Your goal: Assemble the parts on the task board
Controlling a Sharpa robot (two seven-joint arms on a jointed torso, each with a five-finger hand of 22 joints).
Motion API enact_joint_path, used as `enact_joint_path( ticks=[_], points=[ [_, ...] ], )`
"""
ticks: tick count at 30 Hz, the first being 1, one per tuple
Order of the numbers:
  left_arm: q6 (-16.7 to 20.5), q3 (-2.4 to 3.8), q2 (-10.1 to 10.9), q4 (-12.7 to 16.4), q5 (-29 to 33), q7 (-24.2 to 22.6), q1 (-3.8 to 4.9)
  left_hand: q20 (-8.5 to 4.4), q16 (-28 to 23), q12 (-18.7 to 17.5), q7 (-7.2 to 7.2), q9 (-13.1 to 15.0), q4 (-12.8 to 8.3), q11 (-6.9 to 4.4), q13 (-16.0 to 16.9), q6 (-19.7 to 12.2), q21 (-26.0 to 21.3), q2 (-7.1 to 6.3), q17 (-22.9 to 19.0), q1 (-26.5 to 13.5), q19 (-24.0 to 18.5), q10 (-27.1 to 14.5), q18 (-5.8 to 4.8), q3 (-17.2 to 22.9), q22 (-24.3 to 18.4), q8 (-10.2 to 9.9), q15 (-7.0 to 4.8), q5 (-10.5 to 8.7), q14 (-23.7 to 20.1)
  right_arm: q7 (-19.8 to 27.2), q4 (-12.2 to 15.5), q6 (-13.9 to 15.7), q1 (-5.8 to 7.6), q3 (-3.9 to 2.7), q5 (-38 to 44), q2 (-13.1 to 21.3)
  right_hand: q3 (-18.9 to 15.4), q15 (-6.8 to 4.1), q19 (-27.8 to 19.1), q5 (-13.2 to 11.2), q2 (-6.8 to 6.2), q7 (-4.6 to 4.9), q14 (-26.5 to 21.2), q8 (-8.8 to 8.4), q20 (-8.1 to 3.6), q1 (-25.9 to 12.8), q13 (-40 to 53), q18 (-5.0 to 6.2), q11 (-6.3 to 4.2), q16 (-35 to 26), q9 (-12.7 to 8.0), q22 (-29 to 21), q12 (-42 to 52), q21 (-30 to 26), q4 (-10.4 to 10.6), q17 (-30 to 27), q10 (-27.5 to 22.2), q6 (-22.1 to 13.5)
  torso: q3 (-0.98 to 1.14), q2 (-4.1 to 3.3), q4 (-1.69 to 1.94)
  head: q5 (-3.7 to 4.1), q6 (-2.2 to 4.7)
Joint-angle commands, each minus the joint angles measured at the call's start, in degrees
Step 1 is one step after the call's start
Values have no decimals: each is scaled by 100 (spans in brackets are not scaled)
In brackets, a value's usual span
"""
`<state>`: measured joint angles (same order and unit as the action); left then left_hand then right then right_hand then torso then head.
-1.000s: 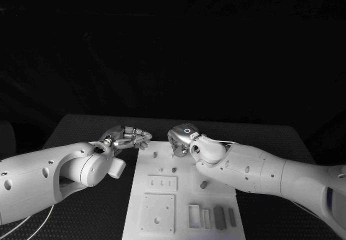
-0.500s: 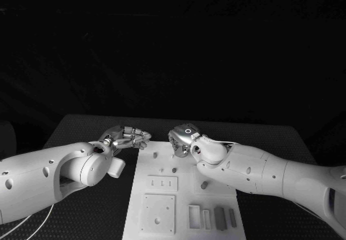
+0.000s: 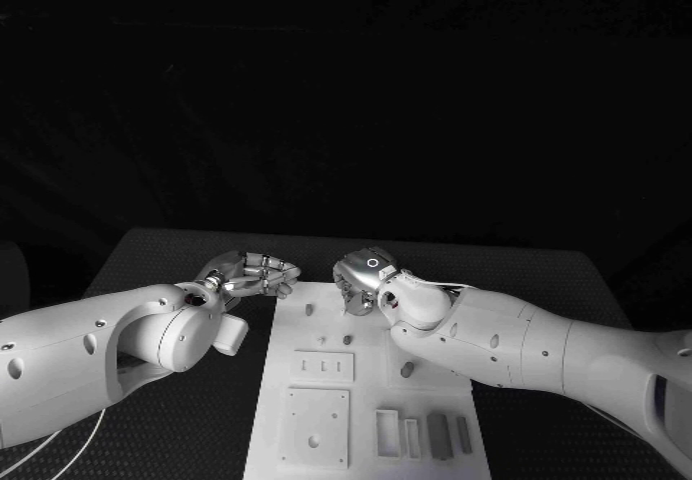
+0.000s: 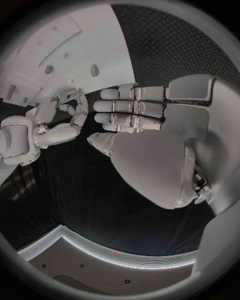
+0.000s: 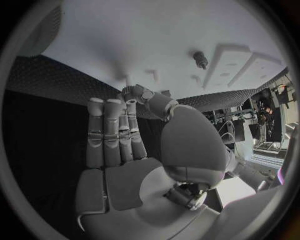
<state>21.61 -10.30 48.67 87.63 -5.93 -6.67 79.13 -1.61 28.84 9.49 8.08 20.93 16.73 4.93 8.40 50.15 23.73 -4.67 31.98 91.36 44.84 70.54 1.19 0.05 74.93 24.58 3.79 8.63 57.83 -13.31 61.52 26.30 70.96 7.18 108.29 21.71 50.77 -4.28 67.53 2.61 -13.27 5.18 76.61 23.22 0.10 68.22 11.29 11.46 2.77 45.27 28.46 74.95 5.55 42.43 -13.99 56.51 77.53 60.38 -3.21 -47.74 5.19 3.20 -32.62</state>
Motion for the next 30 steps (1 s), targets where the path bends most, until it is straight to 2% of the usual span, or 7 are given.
enact_joint_path(
  ticks=[1,12,30],
  points=[
    [-79,5,-5,5,-16,-19,13,-11,-20,-32,47,10,-6,34,7,9,29,-16,6,-49,-30,3,89,29,110,-38,25,-2,28,8,4,-217,-41,25,44,26,37,-46,-16,16,-3,4,-1,-1,-38,51,395,354,-125,10,10,131,51,29,13,6,270,46,-2,-3,3,10,-2],
    [-69,5,3,-3,-16,-29,13,-11,-24,-36,46,14,-7,34,9,10,32,-17,11,-52,-32,4,89,32,110,-42,26,-4,28,21,32,-205,-53,26,160,52,86,-53,-23,17,-38,-2,1,-4,-40,40,413,354,-131,28,26,129,47,59,13,10,287,63,2,-11,5,3,1],
    [-59,5,8,-23,-16,-37,13,-10,-27,-40,45,19,-8,33,11,11,35,-18,17,-53,-34,6,90,35,110,-46,25,-5,29,-17,105,-174,-70,26,242,119,171,-55,-28,20,-88,-7,2,-17,-42,28,435,354,-134,46,43,124,35,96,25,9,301,78,-5,-13,7,16,-4]
  ],
)
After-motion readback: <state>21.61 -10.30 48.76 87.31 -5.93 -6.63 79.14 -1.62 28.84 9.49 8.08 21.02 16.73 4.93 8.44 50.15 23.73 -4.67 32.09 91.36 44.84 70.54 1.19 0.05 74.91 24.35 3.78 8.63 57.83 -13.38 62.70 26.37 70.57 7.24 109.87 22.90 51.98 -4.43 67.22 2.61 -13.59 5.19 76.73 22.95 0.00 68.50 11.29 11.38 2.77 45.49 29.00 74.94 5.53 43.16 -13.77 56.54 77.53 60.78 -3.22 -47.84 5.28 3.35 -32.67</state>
